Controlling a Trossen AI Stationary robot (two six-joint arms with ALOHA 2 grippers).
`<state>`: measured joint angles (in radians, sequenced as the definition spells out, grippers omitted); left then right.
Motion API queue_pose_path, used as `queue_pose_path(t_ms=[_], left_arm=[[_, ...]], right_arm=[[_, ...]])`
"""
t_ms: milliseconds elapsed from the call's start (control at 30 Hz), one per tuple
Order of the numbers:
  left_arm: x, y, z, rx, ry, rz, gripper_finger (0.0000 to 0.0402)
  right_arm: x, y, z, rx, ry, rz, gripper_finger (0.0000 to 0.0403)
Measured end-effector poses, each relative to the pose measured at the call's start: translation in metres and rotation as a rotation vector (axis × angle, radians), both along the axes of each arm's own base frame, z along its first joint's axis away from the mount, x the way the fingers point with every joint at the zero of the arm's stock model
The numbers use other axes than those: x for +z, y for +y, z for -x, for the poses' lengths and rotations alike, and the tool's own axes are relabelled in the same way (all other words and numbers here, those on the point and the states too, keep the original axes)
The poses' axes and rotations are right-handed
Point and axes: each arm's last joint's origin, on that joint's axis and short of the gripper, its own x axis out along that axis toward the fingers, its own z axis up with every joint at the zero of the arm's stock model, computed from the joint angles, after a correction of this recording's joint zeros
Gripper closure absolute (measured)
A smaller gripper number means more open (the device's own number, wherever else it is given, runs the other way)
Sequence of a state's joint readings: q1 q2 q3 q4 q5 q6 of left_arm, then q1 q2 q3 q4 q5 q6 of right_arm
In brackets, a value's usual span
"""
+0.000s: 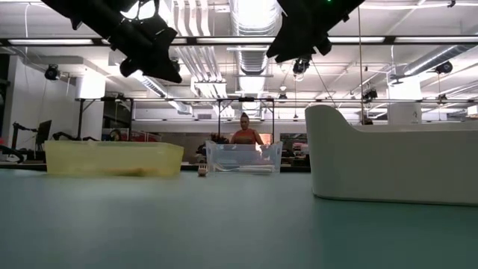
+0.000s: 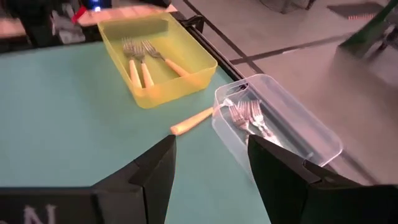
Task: Sort silverware by color (type)
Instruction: Put the light orange into the yellow bin
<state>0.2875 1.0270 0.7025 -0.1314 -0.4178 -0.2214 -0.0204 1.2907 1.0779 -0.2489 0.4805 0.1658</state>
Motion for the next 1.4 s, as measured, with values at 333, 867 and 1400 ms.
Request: queue_pose_path(t_ms=[333, 867, 1400], left_arm=[[0.014, -0.013, -0.009, -0.084, -0.055, -0.099, 0.0401], [0.049, -0.025, 0.027, -0.157, -0.127, -0.393, 0.0402], [0.051, -0.036, 0.076, -0.154, -0.26, -0.422, 0.0402]], right_arm=[[-0.019, -0.002, -0.044, 0.003, -0.101, -0.211, 0.0244], [-0.053, -0.033, -0.13, -0.247, 0.078, -0.402, 0.0217], [-0.113, -0.067, -0.184, -0.341, 0.123, -0.417, 0.0193]])
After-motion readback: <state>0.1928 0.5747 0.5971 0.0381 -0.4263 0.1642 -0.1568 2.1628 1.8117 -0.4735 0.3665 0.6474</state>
